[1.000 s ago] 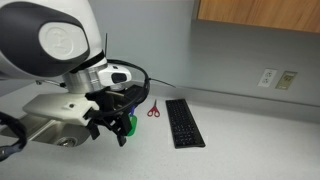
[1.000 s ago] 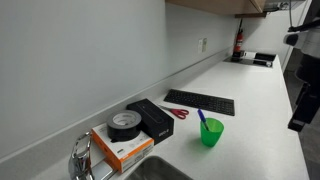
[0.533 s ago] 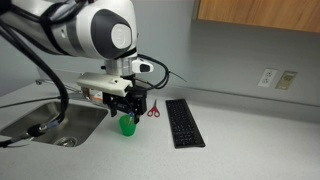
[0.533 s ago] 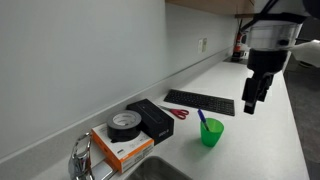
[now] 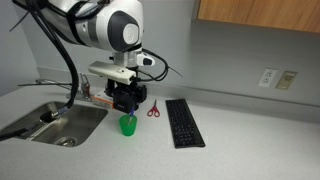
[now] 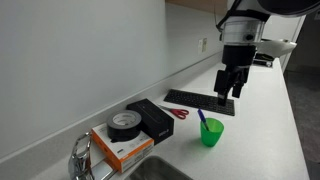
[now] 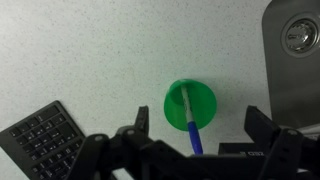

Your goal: Put the pen on the counter

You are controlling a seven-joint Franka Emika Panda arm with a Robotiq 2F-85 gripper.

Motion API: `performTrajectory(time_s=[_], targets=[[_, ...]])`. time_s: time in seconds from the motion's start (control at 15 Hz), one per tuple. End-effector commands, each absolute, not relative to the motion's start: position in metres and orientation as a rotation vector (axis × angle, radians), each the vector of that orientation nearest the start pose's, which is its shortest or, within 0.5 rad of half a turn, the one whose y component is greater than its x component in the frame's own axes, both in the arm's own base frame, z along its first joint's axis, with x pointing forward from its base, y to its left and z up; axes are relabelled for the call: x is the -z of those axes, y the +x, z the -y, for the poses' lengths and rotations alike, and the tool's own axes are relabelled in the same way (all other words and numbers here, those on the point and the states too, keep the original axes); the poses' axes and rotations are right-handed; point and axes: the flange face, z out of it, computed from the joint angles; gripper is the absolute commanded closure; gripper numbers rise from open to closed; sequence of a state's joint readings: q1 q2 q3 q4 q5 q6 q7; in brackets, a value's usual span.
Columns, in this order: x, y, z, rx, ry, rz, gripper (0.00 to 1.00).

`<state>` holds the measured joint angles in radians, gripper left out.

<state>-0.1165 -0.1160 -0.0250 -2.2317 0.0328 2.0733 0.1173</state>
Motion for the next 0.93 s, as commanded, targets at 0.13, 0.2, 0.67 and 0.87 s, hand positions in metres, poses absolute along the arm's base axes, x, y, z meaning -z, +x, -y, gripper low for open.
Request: performTrajectory(time_s=[0.13, 0.2, 0.67, 0.87], targets=[[-0.414, 0.508, 0.066, 0.004, -3.067, -0.484, 0.00], [-0.409, 0.516, 0.063, 0.035, -3.069, -0.511, 0.00], [-0.366, 0.547, 0.037, 0.076, -3.096, -0.553, 0.00], [-0.356, 0.551, 0.031, 0.120, -3.140, -0.583, 0.00]])
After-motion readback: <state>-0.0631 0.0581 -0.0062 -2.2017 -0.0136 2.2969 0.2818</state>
